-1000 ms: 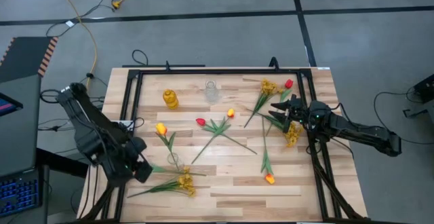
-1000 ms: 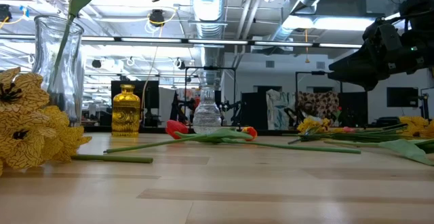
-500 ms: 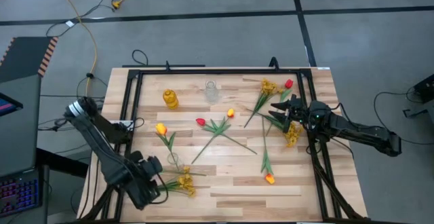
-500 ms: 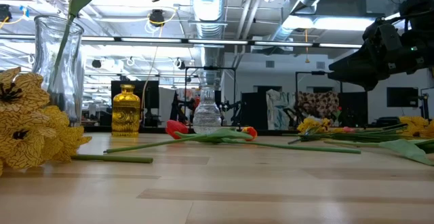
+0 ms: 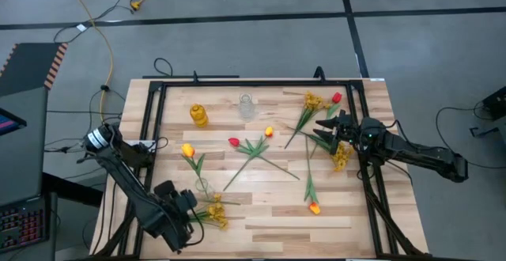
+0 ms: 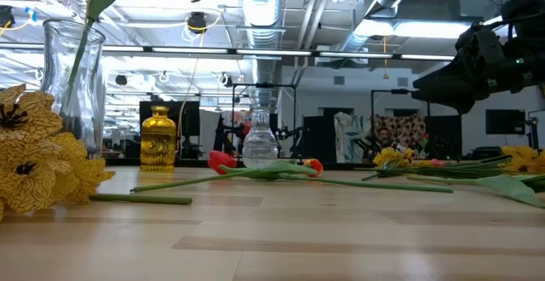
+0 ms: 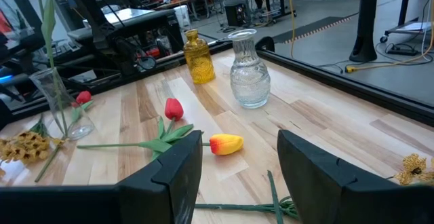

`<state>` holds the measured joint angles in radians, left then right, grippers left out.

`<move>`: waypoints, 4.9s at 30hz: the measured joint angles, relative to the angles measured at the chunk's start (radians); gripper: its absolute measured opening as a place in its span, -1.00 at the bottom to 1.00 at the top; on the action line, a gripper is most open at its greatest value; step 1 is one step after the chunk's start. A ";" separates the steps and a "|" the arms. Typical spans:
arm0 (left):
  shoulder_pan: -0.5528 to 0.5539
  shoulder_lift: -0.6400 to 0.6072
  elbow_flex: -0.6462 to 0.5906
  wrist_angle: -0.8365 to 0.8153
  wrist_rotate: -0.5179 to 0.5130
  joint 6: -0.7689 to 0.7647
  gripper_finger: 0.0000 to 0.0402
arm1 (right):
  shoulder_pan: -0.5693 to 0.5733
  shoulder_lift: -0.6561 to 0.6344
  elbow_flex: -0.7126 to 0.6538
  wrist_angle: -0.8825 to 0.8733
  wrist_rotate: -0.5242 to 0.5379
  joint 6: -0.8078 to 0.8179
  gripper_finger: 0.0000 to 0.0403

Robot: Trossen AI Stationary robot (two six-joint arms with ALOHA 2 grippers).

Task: Sort flowers into vase by color
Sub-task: Put the bottom yellow flowers into the top transparent vase

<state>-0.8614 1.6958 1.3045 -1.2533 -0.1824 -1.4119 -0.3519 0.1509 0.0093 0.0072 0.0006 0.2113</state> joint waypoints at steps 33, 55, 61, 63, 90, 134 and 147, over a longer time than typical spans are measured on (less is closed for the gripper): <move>0.027 0.262 -0.005 0.280 -0.094 0.163 -0.01 | 0.001 0.000 0.000 -0.001 0.000 -0.001 0.10; 0.043 0.269 -0.005 0.340 -0.035 0.188 -0.95 | 0.001 0.000 0.000 -0.001 0.000 -0.001 0.10; 0.043 0.268 -0.005 0.398 -0.023 0.186 -0.92 | 0.001 0.000 0.000 0.000 0.000 -0.001 0.10; 0.043 0.267 0.003 0.399 -0.023 0.186 -0.94 | 0.001 0.000 0.000 0.000 0.000 -0.001 0.10; 0.094 -0.239 0.058 0.466 -0.519 0.374 -0.97 | 0.001 0.000 0.000 0.010 -0.002 0.004 0.10; 1.118 -0.484 0.049 0.995 0.467 1.474 -0.97 | 0.138 0.743 0.604 0.510 -0.003 -0.134 0.10; 1.143 -0.346 0.049 1.123 0.491 1.589 -0.97 | 0.127 1.122 0.931 0.499 -0.030 -0.220 0.10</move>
<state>0.2813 1.3501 1.3533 -0.1304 0.3081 0.1774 -0.2253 1.2733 0.9404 0.5062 -0.0292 -0.0090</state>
